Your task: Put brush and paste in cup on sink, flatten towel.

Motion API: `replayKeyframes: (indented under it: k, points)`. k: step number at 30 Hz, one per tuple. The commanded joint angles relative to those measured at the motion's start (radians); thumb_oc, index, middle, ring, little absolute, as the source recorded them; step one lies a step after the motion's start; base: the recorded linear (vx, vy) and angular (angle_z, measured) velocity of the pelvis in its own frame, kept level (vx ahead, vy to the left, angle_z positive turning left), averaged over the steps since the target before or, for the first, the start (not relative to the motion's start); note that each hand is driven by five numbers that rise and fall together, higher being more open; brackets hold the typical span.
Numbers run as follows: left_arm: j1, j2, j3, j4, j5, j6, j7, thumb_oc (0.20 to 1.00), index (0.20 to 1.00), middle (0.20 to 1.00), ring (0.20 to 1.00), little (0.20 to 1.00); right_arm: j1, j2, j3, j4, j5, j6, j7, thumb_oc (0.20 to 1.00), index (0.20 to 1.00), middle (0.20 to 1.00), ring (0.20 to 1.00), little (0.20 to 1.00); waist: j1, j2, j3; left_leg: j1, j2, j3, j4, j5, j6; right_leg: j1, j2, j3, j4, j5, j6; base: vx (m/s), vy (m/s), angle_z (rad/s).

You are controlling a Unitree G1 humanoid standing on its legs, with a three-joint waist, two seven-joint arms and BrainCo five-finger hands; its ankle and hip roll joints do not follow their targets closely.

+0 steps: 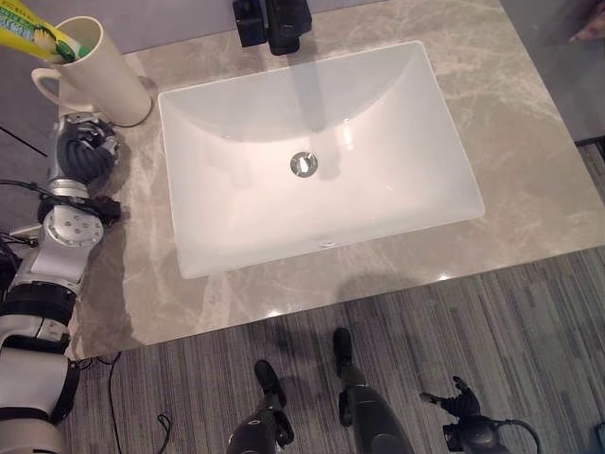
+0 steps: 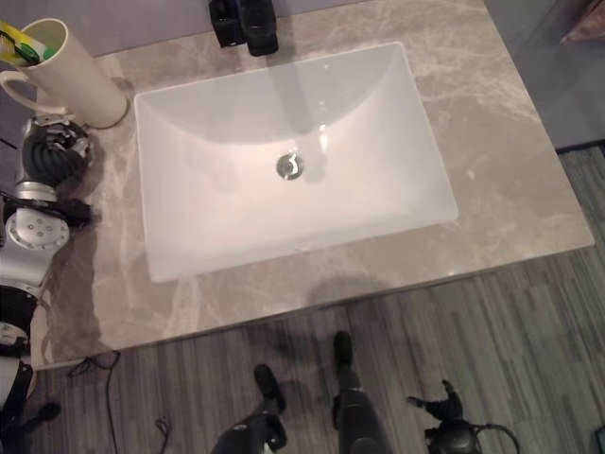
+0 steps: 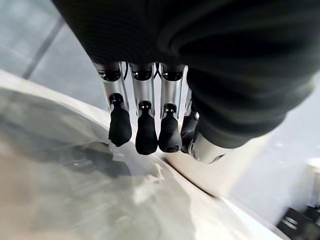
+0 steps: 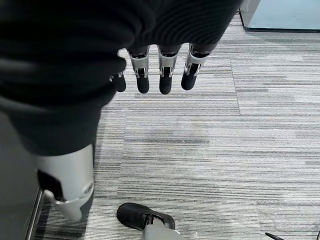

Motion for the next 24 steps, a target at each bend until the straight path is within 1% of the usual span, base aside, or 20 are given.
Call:
replayKeyframes:
  k: [1,4,5,6,11,15,18,19,22,24]
  points:
    - [-0.093,0.040,-0.037,0.116,-0.033,0.006,0.000,0.200,0.200,0.200,0.200,0.200,-0.006,-0.029,0.006,-0.008,0.054,-0.021,-0.004,1.000,1.000,1.000,1.000,1.000,-0.028,0.003,-0.030,0.012,0.094,-0.069,0.006,0.043,-0.110,0.012,-0.097,-0.033,0.009,0.024,0.125,0.00,0.000,0.00]
    - [-0.114,0.047,-0.049,0.128,-0.036,0.004,-0.002,0.200,0.200,0.200,0.200,0.200,-0.001,-0.029,0.008,-0.014,0.054,-0.021,-0.003,1.000,1.000,1.000,1.000,1.000,-0.029,0.001,-0.029,0.010,0.093,-0.068,0.006,0.043,-0.111,0.009,-0.096,-0.031,0.009,0.025,0.125,0.00,0.000,0.00]
    - [-0.165,0.057,-0.082,0.167,-0.028,0.012,-0.002,0.200,0.200,0.200,0.200,0.200,0.000,-0.027,0.014,-0.007,0.056,-0.022,0.000,1.000,1.000,1.000,1.000,1.000,-0.035,-0.002,-0.025,0.004,0.094,-0.066,0.006,0.045,-0.111,0.002,-0.095,-0.031,0.009,0.029,0.127,0.00,0.000,0.00]
    - [-0.188,0.057,-0.093,0.176,-0.034,0.011,0.001,0.200,0.200,0.200,0.200,0.200,-0.004,-0.028,0.018,-0.004,0.060,-0.022,0.000,1.000,1.000,1.000,1.000,1.000,-0.037,-0.004,-0.023,0.001,0.095,-0.065,0.006,0.045,-0.111,-0.002,-0.094,-0.031,0.009,0.030,0.128,0.00,0.000,0.00]
    - [-0.241,0.060,-0.128,0.177,-0.040,0.002,0.007,0.200,0.200,0.200,0.200,0.200,0.000,-0.028,0.024,-0.010,0.060,-0.024,-0.001,1.000,1.000,1.000,1.000,1.000,-0.045,-0.013,-0.012,-0.016,0.097,-0.062,0.006,0.047,-0.113,-0.021,-0.094,-0.023,0.009,0.038,0.132,0.00,0.000,0.00]
    - [-0.290,0.030,-0.174,0.173,-0.027,-0.002,0.006,0.200,0.200,0.200,0.200,0.200,0.005,-0.027,0.022,-0.010,0.060,-0.026,-0.006,1.000,1.000,1.000,1.000,1.000,-0.053,-0.020,-0.005,-0.020,0.101,-0.053,0.006,0.047,-0.115,-0.032,-0.093,-0.012,0.009,0.040,0.134,0.02,0.004,0.00]
    - [-0.311,0.008,-0.185,0.180,-0.024,0.001,0.018,0.200,0.200,0.200,0.200,0.200,0.006,-0.024,0.023,-0.024,0.068,-0.030,-0.009,1.000,1.000,1.000,1.000,1.000,-0.059,-0.018,-0.005,-0.027,0.101,-0.054,0.006,0.049,-0.117,-0.041,-0.094,-0.008,0.009,0.043,0.135,0.03,-0.002,-0.05]
    - [-0.318,-0.007,-0.179,0.205,-0.012,0.017,0.027,0.200,0.200,0.200,0.200,0.200,0.005,-0.018,0.028,-0.031,0.069,-0.031,-0.012,1.000,1.000,1.000,1.000,1.000,-0.060,-0.018,-0.004,-0.028,0.101,-0.052,0.006,0.048,-0.117,-0.043,-0.093,-0.004,0.009,0.043,0.134,0.01,-0.008,-0.13]
    - [-0.316,-0.024,-0.176,0.239,0.016,0.037,0.033,0.200,0.200,0.200,0.200,0.200,0.018,-0.009,0.041,-0.047,0.058,-0.031,-0.008,1.000,1.000,1.000,1.000,1.000,-0.059,-0.019,-0.007,-0.014,0.105,-0.047,0.006,0.045,-0.117,-0.037,-0.088,-0.001,0.009,0.040,0.131,0.02,-0.024,-0.16]
    - [-0.323,-0.037,-0.177,0.244,0.020,0.040,0.032,0.200,0.200,0.200,0.200,0.200,0.012,-0.011,0.044,-0.037,0.058,-0.027,-0.009,1.000,1.000,1.000,1.000,1.000,-0.057,-0.017,-0.010,-0.007,0.108,-0.046,0.006,0.044,-0.115,-0.032,-0.083,-0.001,0.009,0.035,0.128,0.01,-0.015,-0.01]
